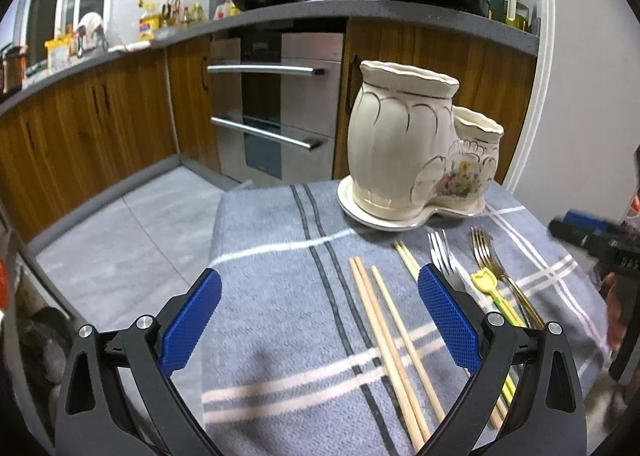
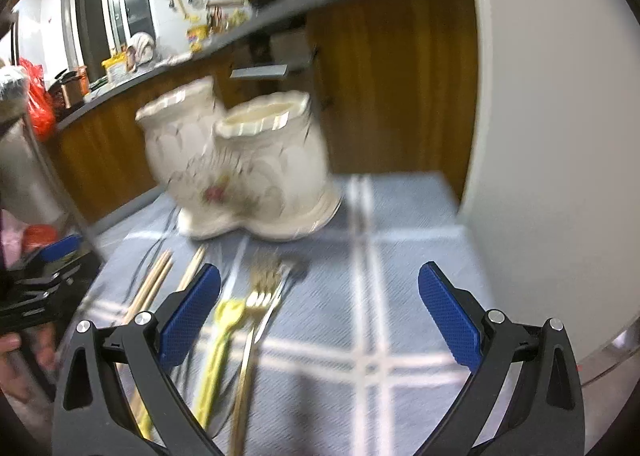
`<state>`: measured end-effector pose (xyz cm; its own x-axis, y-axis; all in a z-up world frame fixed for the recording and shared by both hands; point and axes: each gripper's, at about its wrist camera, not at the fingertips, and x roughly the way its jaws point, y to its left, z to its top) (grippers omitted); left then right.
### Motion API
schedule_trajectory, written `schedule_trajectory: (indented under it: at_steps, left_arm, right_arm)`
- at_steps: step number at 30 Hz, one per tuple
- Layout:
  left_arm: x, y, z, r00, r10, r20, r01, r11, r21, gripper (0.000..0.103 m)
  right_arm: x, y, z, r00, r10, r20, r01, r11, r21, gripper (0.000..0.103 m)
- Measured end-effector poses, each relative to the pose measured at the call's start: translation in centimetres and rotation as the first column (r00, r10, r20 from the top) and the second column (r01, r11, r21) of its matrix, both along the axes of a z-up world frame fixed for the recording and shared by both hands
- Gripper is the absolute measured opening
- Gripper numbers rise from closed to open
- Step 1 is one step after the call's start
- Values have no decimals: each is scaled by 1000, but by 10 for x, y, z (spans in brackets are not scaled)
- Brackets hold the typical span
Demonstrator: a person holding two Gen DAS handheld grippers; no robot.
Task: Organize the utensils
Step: 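Grasp a wooden chopstick with the left tool while the right tool grasps a gold fork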
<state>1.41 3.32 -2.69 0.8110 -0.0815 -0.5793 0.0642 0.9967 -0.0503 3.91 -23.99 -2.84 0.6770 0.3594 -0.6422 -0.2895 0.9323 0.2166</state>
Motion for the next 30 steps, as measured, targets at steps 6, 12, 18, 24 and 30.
schedule_trajectory:
  at_steps: [6,12,18,24,30]
  left_arm:
    - [-3,2,-9,997,2,-78,-2,1000,-9,96]
    - [-16,0,-13,991,0,-135,2,1000,12,81]
    - [-18,2,-19,975,-21,-221,19,1000,-11,58]
    - [-6,-15,-18,962,-74,-263,74,997,-11,44]
    - [7,-22,-27,951,-71,-301,80,997,17,36]
  right_arm:
    - [-18,14,-11,996,74,-54,-77,996,-51,89]
    - [-32,22,-14,984,136,-113,-147,985,-92,55]
    - [-43,26,-16,962,211,-173,-233,965,-119,29]
    - [-46,32,-14,951,242,-194,-270,953,-135,18]
    - [-40,40,-17,944,253,-210,-288,944,-159,18]
